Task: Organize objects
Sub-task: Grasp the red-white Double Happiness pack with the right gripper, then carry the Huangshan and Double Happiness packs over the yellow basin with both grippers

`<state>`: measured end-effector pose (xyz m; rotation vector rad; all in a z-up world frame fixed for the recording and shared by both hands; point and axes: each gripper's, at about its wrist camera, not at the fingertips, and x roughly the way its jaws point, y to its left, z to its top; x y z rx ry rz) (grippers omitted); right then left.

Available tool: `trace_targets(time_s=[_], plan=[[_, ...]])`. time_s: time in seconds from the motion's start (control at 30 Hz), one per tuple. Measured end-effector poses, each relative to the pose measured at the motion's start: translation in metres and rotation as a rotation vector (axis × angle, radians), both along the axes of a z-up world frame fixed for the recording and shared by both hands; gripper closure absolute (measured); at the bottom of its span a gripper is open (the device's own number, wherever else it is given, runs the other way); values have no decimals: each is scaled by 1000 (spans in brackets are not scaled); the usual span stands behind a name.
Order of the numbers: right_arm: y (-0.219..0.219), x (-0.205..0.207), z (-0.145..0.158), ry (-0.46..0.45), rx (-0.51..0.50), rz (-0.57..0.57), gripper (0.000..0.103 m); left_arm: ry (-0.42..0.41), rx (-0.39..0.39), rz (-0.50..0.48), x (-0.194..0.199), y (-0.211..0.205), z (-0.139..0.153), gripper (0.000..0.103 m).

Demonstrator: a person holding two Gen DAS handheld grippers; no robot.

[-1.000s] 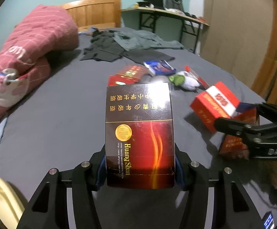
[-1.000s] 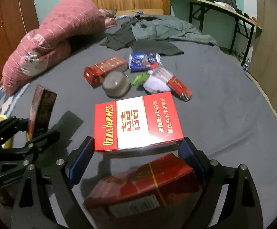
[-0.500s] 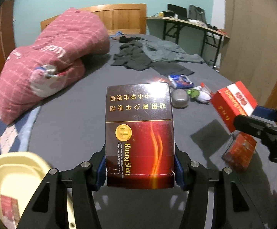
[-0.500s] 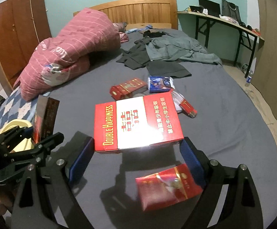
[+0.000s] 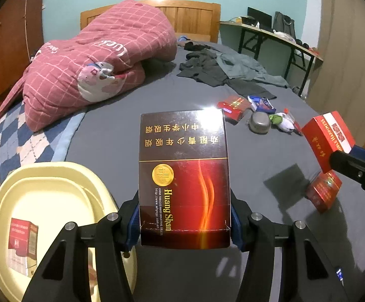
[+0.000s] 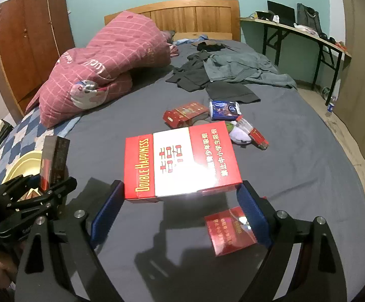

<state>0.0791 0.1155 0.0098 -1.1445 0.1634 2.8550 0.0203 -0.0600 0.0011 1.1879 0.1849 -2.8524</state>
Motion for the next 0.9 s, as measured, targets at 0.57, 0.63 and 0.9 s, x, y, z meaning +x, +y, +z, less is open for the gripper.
trace_targets(time_s=[0.57,0.63,0.9], plan=[[-99,-15,-3,-15,-13,180,14,-18,-3,164,51,-102,4,48],[-125,-20,-4,-15,-14,228,14,-17,-7,204,61,-123,6,48],[-214,-32,-3,-14,5,394,14,-16,-18,321,90,-192,16,48]])
